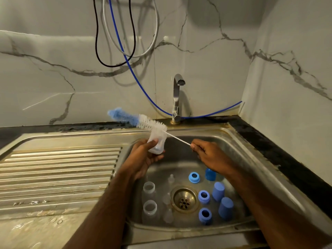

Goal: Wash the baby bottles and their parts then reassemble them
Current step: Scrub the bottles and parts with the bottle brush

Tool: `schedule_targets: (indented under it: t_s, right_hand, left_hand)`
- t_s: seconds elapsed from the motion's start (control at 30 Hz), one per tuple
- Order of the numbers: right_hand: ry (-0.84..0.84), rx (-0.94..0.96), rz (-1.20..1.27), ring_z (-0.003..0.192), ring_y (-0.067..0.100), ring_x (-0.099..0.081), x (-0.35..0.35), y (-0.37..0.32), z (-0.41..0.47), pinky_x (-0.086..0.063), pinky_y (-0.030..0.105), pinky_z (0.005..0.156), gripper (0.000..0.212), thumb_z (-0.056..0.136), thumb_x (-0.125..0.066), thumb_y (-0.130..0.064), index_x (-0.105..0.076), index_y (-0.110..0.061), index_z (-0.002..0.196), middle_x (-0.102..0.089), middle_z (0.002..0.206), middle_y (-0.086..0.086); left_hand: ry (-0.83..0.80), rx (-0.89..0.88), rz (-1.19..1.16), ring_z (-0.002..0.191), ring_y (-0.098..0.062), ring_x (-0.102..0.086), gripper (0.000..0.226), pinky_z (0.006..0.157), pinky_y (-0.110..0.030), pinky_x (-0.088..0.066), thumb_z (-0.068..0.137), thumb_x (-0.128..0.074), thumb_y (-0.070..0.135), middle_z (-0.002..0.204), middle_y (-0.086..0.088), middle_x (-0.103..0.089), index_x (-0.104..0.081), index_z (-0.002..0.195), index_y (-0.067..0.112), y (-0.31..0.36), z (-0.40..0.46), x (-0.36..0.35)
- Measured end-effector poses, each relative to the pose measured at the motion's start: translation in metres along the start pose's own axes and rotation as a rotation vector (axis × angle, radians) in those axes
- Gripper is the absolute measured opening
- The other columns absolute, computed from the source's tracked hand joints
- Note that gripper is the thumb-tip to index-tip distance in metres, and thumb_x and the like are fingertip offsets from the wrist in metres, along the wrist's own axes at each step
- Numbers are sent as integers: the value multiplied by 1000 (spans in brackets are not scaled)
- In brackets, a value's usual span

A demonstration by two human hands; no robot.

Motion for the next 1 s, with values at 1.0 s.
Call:
schedule_targets:
  t_s: [1.0]
  right_hand:
    - [215, 122, -209, 60, 9, -54, 10, -23, -1, -39, 28, 54, 26, 106, -40, -43, -60, -28, 99, -57, 66, -6]
  left_hand:
    - [-8, -29, -440, 112, -42, -68, 40, 83, -45, -62, 93, -64, 18, 130, -27, -63, -55, 129, 2, 6, -6, -16]
Point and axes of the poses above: each hand's wrist, its own z-axis towards the middle knuckle, its own x-axis out of the back of the hand, y = z × x, the point moved 8 cm from there along z, towards the middle knuckle
